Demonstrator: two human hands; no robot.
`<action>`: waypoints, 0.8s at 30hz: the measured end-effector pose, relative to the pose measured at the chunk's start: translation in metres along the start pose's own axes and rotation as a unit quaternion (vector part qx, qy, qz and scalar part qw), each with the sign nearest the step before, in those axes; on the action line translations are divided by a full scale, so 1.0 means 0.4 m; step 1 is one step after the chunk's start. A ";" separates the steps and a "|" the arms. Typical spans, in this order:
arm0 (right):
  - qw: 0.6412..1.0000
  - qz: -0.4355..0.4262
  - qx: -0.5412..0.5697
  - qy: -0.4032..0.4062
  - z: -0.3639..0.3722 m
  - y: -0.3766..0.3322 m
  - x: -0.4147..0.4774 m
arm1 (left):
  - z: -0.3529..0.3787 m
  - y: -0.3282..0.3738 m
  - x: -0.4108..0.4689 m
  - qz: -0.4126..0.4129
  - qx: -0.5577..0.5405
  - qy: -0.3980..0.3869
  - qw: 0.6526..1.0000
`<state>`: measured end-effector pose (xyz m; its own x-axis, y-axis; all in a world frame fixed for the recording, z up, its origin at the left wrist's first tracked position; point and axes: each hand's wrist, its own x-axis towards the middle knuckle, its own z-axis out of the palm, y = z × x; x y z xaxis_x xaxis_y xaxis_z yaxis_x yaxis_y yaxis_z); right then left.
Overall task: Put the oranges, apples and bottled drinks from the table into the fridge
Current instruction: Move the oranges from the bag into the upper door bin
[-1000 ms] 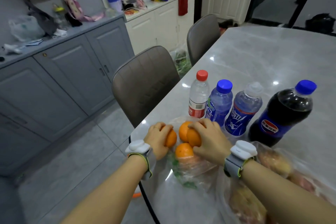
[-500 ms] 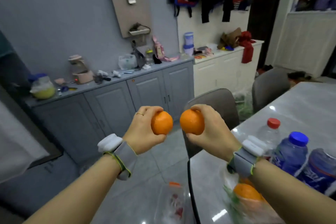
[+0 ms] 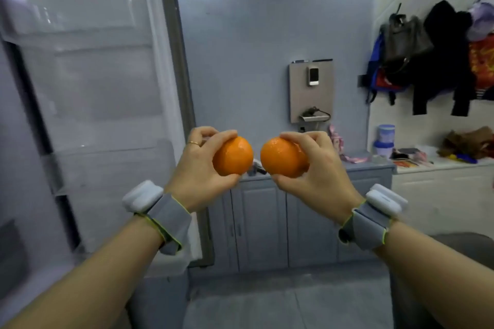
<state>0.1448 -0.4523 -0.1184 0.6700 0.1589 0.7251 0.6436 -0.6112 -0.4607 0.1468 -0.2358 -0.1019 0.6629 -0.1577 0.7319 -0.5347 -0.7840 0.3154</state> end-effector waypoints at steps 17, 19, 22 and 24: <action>0.964 -0.216 0.085 0.126 0.295 -0.482 0.591 | -0.605 -0.306 0.298 0.040 0.116 0.243 0.962; 0.958 -0.234 0.082 0.142 0.315 -0.525 0.653 | -0.659 -0.331 0.335 0.047 0.136 0.265 0.954; 0.949 -0.259 0.073 0.165 0.352 -0.593 0.746 | -0.733 -0.375 0.393 0.053 0.156 0.298 0.940; 0.944 -0.268 0.059 0.183 0.359 -0.622 0.792 | -0.762 -0.386 0.427 0.042 0.165 0.313 0.934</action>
<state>0.2502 -0.1387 0.1525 0.0781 0.1277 0.9887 0.9052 -0.4247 -0.0166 0.1831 0.0414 0.1586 0.1343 0.0747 0.9881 -0.3119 -0.9433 0.1137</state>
